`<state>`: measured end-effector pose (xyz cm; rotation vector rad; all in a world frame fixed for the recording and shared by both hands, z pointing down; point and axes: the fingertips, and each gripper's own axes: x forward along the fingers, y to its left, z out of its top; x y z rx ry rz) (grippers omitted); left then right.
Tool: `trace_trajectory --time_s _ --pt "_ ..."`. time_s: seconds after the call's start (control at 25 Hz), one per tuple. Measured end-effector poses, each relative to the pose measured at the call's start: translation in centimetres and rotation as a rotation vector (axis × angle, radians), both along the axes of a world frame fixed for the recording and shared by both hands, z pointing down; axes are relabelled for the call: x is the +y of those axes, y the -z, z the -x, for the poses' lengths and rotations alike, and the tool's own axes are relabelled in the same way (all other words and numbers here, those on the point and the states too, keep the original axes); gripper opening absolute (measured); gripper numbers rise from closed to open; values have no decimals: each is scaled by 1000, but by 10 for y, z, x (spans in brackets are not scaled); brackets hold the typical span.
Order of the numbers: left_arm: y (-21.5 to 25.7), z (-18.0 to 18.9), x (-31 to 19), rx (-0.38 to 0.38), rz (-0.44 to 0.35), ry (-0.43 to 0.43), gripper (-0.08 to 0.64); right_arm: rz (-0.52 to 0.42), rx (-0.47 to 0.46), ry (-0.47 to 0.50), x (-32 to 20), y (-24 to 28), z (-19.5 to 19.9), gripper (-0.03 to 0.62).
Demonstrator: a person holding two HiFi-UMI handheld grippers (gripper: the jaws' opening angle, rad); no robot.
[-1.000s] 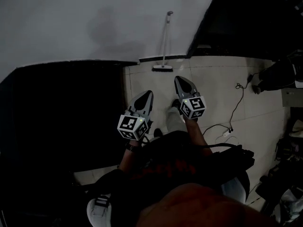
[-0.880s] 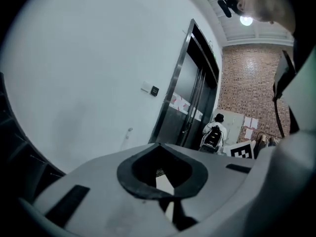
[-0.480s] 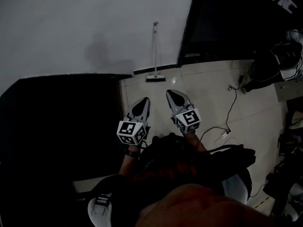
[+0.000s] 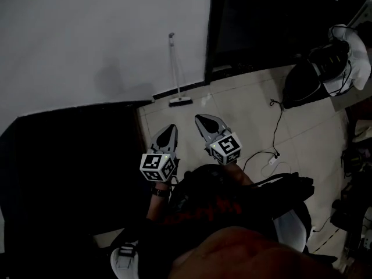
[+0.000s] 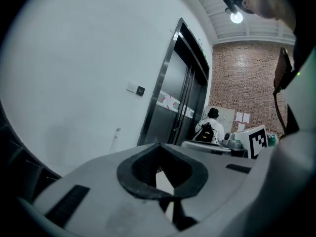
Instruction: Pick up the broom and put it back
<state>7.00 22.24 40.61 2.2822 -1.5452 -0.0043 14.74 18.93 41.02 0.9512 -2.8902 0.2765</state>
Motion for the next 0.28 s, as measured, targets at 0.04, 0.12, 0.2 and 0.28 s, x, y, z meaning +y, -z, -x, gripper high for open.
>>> trace_trajectory --time_s 0.04,0.12,0.2,0.28 --pt "3 -9 -8 -3 0 -10 5 1 -7 -11 -7 4 -9 0" --pt "8 -11 13 -7 -5 -22 5 -7 -11 -27 8 11 -15 0" --pt "10 -3 61 -12 -6 -29 5 -16 -12 -33 50 17 -9 0" --pt "10 9 112 -20 1 -39 5 -19 -17 -37 98 21 2 0"
